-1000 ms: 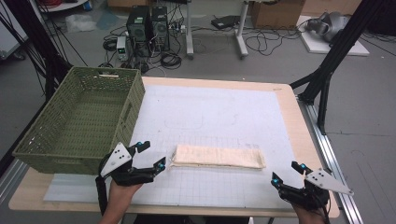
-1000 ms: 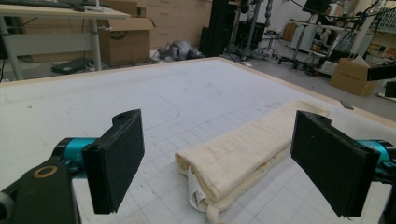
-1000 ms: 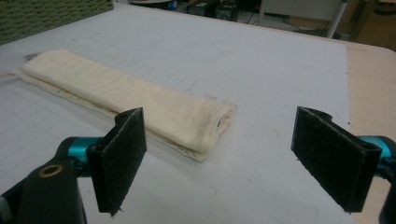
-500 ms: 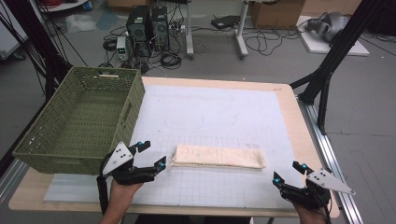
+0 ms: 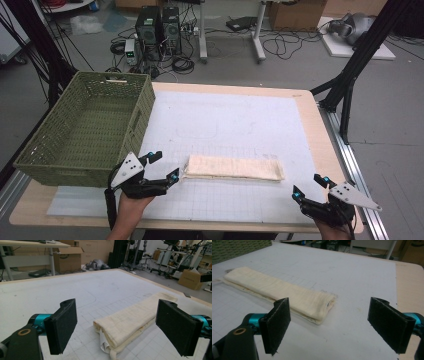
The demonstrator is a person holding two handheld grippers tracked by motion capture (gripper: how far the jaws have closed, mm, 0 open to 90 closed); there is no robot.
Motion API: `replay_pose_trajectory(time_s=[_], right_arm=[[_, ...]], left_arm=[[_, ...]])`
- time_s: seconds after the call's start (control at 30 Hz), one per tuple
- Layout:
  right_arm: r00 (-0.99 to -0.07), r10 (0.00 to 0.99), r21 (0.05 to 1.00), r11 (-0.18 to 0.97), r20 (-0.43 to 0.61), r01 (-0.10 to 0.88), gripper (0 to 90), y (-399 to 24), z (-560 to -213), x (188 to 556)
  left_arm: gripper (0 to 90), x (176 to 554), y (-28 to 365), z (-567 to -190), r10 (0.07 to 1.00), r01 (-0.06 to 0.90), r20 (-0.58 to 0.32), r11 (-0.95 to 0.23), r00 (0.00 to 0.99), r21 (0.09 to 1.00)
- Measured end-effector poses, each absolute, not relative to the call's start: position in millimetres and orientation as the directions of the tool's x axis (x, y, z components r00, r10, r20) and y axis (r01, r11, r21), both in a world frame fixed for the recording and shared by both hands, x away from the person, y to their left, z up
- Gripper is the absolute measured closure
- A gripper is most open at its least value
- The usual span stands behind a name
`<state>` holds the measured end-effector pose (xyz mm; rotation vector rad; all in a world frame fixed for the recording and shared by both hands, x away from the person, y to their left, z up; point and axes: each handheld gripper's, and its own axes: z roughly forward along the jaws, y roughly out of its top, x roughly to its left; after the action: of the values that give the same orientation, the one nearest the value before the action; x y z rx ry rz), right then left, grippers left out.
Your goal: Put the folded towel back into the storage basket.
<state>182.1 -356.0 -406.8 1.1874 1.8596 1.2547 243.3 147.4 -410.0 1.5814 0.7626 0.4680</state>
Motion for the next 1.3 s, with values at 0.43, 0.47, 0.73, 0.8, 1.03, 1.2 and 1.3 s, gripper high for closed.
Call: replay_pose_trajectory(time_s=[0.43, 0.47, 0.73, 0.8, 1.03, 1.2, 1.3], right_arm=[[-0.416, 0.909, 0.924, 0.147, 0.014, 0.354, 17.5, -358.3, -407.4, 180.9], [-0.416, 0.909, 0.924, 0.147, 0.014, 0.354, 17.6, -358.2, -407.4, 180.9], [-0.417, 0.909, 0.920, 0.153, 0.013, 0.362, 17.6, -356.5, -408.5, 180.8], [-0.420, 0.907, 0.918, 0.159, 0.009, 0.362, 17.6, -357.0, -409.1, 181.2], [-0.415, 0.910, 0.918, 0.153, 0.013, 0.366, 17.6, -358.0, -409.8, 181.0], [-0.412, 0.911, 0.918, 0.152, 0.014, 0.366, 17.6, -358.3, -410.0, 180.4], [-0.410, 0.912, 0.917, 0.150, 0.016, 0.369, 17.6, -359.1, -410.3, 180.9]], left_arm=[[17.7, 249.9, 138.5, -412.2, 0.694, 0.242, -0.153, -0.031, 0.703, 0.970], [17.7, 251.7, 137.3, -412.9, 0.696, 0.253, -0.154, -0.041, 0.701, 0.967], [17.4, 259.5, 129.7, -417.8, 0.715, 0.317, -0.171, -0.075, 0.678, 0.945], [17.9, 262.4, 128.1, -419.2, 0.712, 0.337, -0.181, -0.082, 0.678, 0.938], [23.6, 281.4, 119.8, -426.3, 0.704, 0.462, -0.247, -0.130, 0.666, 0.877], [25.3, 292.5, 111.9, -431.7, 0.707, 0.516, -0.286, -0.128, 0.646, 0.847], [25.5, 295.2, 106.5, -433.4, 0.723, 0.520, -0.271, -0.142, 0.636, 0.842]])
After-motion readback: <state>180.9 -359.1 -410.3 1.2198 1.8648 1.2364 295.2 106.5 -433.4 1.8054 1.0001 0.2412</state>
